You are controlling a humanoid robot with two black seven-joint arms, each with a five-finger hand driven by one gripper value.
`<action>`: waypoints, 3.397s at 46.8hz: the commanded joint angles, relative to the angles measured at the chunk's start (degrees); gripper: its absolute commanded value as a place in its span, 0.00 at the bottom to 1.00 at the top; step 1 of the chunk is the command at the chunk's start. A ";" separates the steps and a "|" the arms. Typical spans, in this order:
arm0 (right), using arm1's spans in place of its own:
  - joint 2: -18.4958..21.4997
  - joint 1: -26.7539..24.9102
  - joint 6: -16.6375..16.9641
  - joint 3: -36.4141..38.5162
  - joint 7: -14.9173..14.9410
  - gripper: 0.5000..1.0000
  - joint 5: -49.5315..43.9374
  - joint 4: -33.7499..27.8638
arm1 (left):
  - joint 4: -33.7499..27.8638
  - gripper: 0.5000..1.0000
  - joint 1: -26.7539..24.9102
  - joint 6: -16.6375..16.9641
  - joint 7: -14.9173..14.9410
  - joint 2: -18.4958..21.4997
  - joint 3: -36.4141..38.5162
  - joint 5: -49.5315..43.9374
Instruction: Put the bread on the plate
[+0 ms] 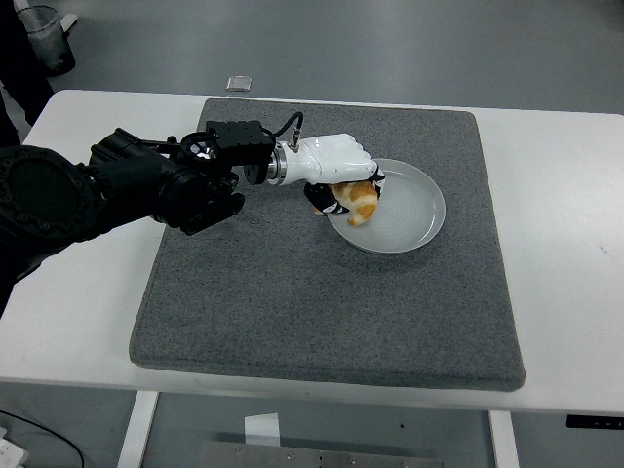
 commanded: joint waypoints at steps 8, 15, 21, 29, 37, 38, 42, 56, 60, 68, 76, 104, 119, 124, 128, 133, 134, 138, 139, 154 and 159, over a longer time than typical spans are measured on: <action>0.00 0.00 0.00 -0.09 0.01 0.86 0.00 0.00 | 0.71 0.00 0.07 0.08 0.00 0.00 -0.10 -0.09; 0.00 0.00 0.00 -0.09 0.01 0.86 0.00 0.00 | 0.62 0.00 0.07 0.08 0.00 0.00 -0.10 -0.09; 0.00 0.00 0.00 -0.09 0.01 0.86 0.00 0.00 | 0.62 0.00 0.07 0.08 0.00 0.00 -0.10 0.00; 0.00 0.00 0.00 -0.09 0.01 0.86 0.00 0.00 | 0.71 0.00 0.42 0.34 0.00 0.00 -0.10 -0.09; 0.00 0.00 0.00 -0.09 0.01 0.86 0.00 0.00 | 0.71 0.00 0.42 1.58 0.00 0.00 -0.19 -0.09; 0.00 0.00 0.09 -0.09 0.01 0.86 0.00 0.00 | 0.71 0.00 0.42 1.58 0.00 0.00 -0.19 -0.09; 0.00 0.00 0.09 -0.09 0.01 0.86 0.00 0.00 | 0.71 0.00 0.42 1.66 0.00 0.00 -0.19 -0.17; 0.00 0.00 0.00 -0.09 0.01 0.86 0.00 0.00 | 0.54 0.47 0.42 2.89 0.00 0.00 -0.45 -0.61; 0.00 0.00 0.00 -0.09 0.01 0.86 0.00 0.00 | 0.54 0.50 0.51 2.81 0.00 0.00 -0.45 -0.61; 0.00 0.00 0.00 -0.09 0.01 0.86 0.00 0.00 | 0.18 0.65 0.42 2.89 0.00 0.00 -0.45 -0.70; 0.00 0.00 0.00 -0.09 0.01 0.86 0.00 0.00 | 0.01 0.81 0.42 2.89 0.00 0.00 -0.45 -0.70; 0.00 0.00 0.00 -0.09 0.01 0.86 0.00 0.00 | -0.08 0.99 -0.20 2.89 0.00 0.00 -4.58 -1.58; 0.00 0.00 -0.35 -0.09 0.01 0.86 0.00 -0.09 | 0.62 0.99 -1.08 1.23 0.00 0.00 -15.47 -4.21; 0.00 0.00 -0.61 -0.09 0.01 0.86 0.00 -0.09 | 0.62 0.99 -1.60 -0.79 0.00 0.00 -18.73 -9.13; 0.00 0.00 -0.62 -0.17 0.01 0.86 0.00 -0.09 | 0.71 1.00 -1.69 -1.85 0.00 0.00 -21.19 -15.45; 0.00 0.00 -0.62 -0.17 0.01 0.86 0.00 -0.09 | 1.24 1.00 -1.87 -2.47 0.19 0.00 -22.95 -25.11; 0.00 0.00 -0.62 -0.17 0.01 0.86 0.00 -0.09 | 1.41 1.00 -1.95 -2.64 0.19 0.00 -23.12 -27.05; 0.00 0.00 -0.62 -0.17 0.01 0.86 -0.08 -0.09 | 1.59 1.00 -2.04 -3.87 0.19 0.00 -24.00 -36.10; 0.00 0.00 -0.62 -0.17 -0.07 0.86 -0.08 -0.09 | 1.59 1.00 -2.13 -4.40 0.19 0.00 -24.44 -38.38; 0.00 0.00 -0.18 -0.26 0.01 0.86 -0.17 -0.09 | 1.59 1.00 -0.64 -11.52 0.45 2.37 -44.11 -58.00; 0.00 0.00 0.00 -0.26 0.01 0.86 -0.26 0.00 | 1.59 1.00 3.14 -11.35 3.61 2.55 -52.82 -60.64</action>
